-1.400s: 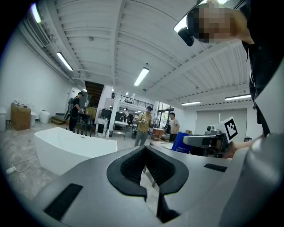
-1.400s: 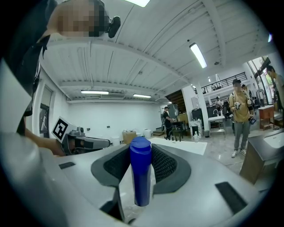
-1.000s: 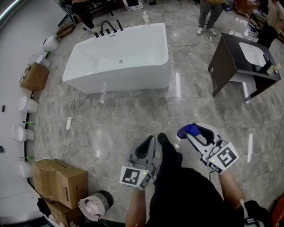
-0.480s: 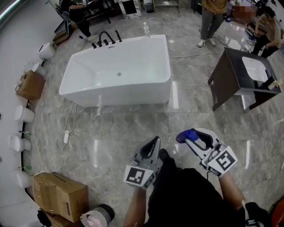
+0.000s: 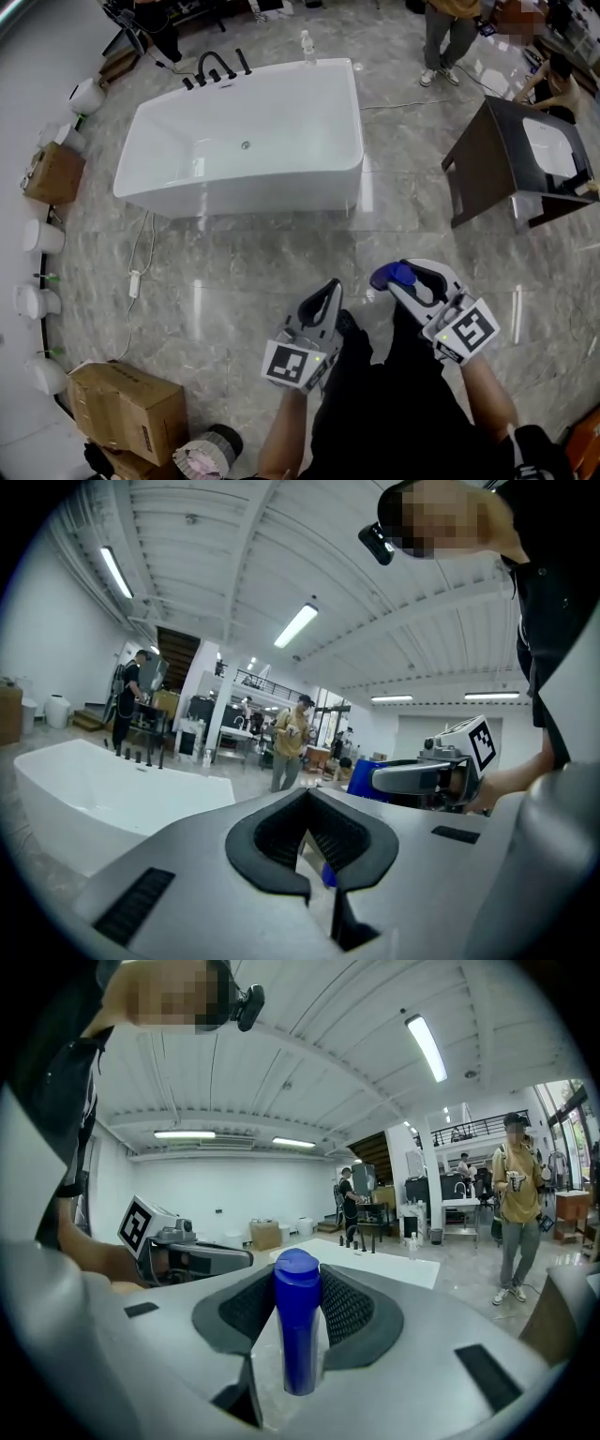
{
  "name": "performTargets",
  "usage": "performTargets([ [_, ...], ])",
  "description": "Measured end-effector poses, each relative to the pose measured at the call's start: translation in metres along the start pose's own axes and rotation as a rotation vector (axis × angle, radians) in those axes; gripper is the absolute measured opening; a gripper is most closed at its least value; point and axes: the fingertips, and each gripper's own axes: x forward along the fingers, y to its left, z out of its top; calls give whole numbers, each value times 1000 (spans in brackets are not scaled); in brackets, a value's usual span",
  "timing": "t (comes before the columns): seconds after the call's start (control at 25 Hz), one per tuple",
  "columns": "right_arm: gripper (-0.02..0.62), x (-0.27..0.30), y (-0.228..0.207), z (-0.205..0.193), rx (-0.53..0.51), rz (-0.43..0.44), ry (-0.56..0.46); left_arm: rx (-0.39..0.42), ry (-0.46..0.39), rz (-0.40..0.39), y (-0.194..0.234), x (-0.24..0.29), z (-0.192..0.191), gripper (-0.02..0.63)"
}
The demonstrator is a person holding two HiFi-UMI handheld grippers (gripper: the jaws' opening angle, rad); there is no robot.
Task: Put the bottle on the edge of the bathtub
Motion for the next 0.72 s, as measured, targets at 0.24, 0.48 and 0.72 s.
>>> performTargets([
  [0.24, 144, 39, -38, -13, 4, 91, 6, -19, -6, 86, 27, 31, 1, 12],
  [0.48, 144, 86, -78, -58, -83, 219, 87, -80, -6, 205, 63, 65, -28, 12],
  [0.72, 144, 145, -127, -136, -88, 289, 165, -135, -48, 281, 108, 122, -83, 12],
])
